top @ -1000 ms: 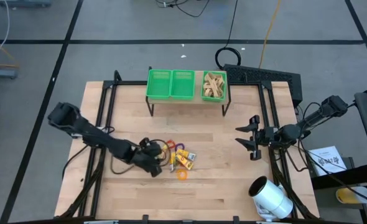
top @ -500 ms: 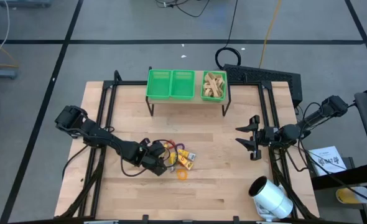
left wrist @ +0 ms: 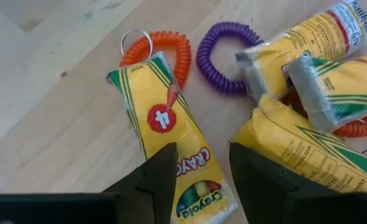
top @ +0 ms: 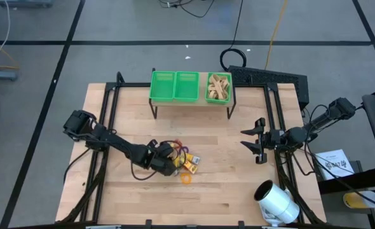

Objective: Pick & Place Office Desk Supplies
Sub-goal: Put the yellow crayon box into the middle green bin on the shelf

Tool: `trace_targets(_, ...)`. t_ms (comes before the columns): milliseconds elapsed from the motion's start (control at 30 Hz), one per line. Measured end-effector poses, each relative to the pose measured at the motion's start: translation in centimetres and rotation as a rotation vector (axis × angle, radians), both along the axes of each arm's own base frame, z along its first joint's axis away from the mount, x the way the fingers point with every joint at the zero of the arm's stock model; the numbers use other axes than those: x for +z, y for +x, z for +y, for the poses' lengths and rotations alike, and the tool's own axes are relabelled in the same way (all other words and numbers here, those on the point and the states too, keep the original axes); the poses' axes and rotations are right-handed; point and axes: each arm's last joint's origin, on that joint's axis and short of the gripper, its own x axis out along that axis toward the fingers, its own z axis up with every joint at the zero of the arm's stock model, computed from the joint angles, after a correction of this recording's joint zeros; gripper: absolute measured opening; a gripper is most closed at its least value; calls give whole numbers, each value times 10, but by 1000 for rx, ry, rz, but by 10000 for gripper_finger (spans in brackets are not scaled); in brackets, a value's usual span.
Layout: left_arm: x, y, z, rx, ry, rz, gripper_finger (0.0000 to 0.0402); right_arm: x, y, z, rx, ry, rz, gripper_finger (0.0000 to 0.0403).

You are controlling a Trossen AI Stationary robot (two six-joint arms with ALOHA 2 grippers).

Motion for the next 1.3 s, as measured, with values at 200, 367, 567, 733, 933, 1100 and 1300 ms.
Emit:
trace_targets(200, 0, -3, 2, 10, -10, 27, 137, 0, 0, 0, 0, 0, 0, 182)
trace_targets(367, 4, -6, 3, 13, -17, 34, 64, 0, 0, 0, 0, 0, 0, 181)
trace_targets(567, 22, -13, 4, -9, -59, 27, 7, 0, 0, 0, 0, 0, 0, 179)
trace_targets(733, 42, -19, 6, 42, -93, -42, 51, 0, 0, 0, 0, 0, 0, 182)
trace_targets(933, 50, -23, 4, -18, -83, -54, 178, 0, 0, 0, 0, 0, 0, 182)
trace_targets(1100, 38, -27, 0, -132, -4, 49, 256, 0, 0, 0, 0, 0, 1, 182)
trace_targets(1300, 21, -22, 2, -66, 15, 84, 296, 0, 0, 0, 0, 0, 0, 183)
